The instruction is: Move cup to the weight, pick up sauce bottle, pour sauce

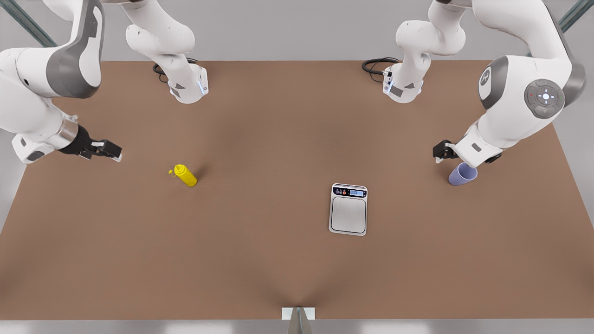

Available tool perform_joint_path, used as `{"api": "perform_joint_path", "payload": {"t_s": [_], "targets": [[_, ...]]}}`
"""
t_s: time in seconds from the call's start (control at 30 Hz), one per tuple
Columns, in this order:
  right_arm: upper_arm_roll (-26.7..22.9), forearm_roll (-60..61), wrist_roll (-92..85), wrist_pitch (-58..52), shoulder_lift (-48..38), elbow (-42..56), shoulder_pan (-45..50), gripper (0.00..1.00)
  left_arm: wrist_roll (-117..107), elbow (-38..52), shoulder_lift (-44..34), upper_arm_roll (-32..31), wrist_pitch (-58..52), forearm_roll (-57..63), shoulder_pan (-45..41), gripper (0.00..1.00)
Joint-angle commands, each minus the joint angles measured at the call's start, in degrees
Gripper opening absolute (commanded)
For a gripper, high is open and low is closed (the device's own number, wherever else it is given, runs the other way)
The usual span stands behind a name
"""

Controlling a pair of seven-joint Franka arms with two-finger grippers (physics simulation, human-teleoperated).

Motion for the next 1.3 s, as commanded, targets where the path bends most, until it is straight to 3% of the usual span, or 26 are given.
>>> {"api": "perform_joint_path", "payload": {"t_s": [0.0, 0.07, 0.17, 0.2, 0.27, 0.33, 1.27], "targets": [[0.01, 0.0, 0.0, -0.01, 0.04, 0.0, 0.45, 1.0, 0.14, -0.57, -0.29, 0.0, 0.32, 0.1, -0.07, 1.0], [0.01, 0.0, 0.0, -0.01, 0.04, 0.09, 0.45, 1.0, -0.57, -5.75, -0.03, 0.09, 2.43, 0.37, 0.98, 1.0], [0.01, 0.09, -0.09, -0.01, 0.21, 0.18, 0.36, 1.0, 10.58, -18.67, -0.47, 8.17, 14.64, -2.96, 7.13, 1.0], [-0.08, 0.18, 0.0, -0.01, 0.74, 0.53, 0.36, 1.0, 17.79, -23.33, -0.21, 14.06, 22.02, -5.87, 7.57, 1.0], [-0.08, 0.09, 0.0, -0.18, 0.74, 1.58, 0.45, 1.0, 22.55, -29.58, 0.14, 15.56, 28.8, -7.28, 10.82, 1.0], [0.97, -0.17, 0.61, -0.44, 0.74, 4.4, 0.54, 1.0, 30.72, -32.74, 0.85, 15.65, 28.8, -7.02, 13.02, 1.0], [0.88, 0.09, 0.53, -0.8, 1.79, 4.4, 0.18, 1.0, 33.8, -37.14, 13.24, 15.65, 40.75, -7.37, 16.63, 1.0]]}}
